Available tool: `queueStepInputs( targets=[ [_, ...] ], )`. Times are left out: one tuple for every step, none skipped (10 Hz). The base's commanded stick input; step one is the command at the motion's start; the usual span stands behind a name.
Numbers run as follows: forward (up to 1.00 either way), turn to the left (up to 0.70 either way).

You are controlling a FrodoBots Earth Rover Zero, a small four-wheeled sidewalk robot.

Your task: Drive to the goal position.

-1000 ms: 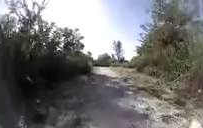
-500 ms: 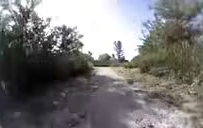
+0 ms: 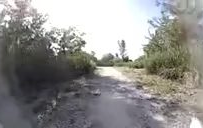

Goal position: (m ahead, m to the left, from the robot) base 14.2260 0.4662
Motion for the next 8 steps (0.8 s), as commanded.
queueStepInputs(
  targets=[
    [0.85,0.0],
    [0.85,0.0],
    [0.85,0.0],
    [0.85,-0.12],
    [0.85,-0.34],
    [0.85,-0.24],
    [0.85,-0.12],
    [0.85,-0.34]
  ],
)
